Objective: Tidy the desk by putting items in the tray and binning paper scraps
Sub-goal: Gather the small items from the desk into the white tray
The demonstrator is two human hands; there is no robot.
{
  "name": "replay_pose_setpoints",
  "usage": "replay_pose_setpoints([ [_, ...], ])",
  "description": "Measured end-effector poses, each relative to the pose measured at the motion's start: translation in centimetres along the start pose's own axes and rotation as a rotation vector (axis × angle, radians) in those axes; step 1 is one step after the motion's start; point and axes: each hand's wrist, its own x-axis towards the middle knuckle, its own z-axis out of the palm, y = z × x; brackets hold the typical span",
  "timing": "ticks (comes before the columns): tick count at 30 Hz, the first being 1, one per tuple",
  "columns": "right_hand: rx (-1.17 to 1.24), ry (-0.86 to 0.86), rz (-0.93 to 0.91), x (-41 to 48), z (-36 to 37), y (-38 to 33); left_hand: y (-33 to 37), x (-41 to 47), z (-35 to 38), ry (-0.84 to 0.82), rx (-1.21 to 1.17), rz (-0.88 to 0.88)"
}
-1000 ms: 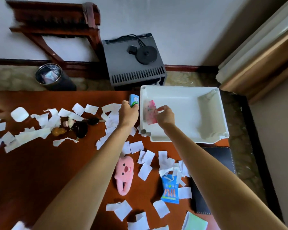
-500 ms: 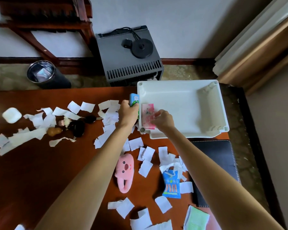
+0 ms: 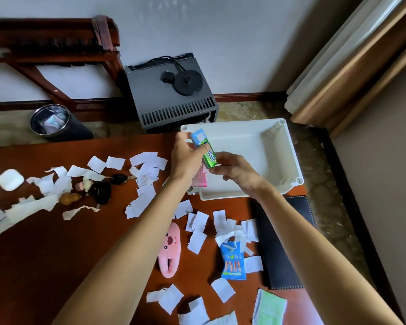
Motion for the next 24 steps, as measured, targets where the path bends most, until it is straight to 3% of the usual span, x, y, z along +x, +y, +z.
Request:
replay_pose_setpoints([
  [5, 0.226, 0.009, 0.058, -0.1, -1.8, 1.9, -1.2, 0.2, 2.0, -0.107, -0.094, -0.166],
  [8, 0.284, 0.053, 0.091, 0.3, -2.8, 3.4, -1.9, 0.7, 2.0, -0.142, 0.225, -0.116],
  [12, 0.049, 0.091, 0.187, 1.0, -4.4, 5.0, -1.6, 1.2, 1.1, -0.125, 0.685, -0.001],
  [16, -0.206, 0.004, 0.299, 1.3, -5.0, 6.0, -1.7, 1.7, 1.6, -0.308, 0.956, -0.008],
  [24, -0.36, -0.005, 0.259, 2.0, -3.5, 5.9, -3.4, 3.3, 3.0, -0.377, 1.018, -0.105],
])
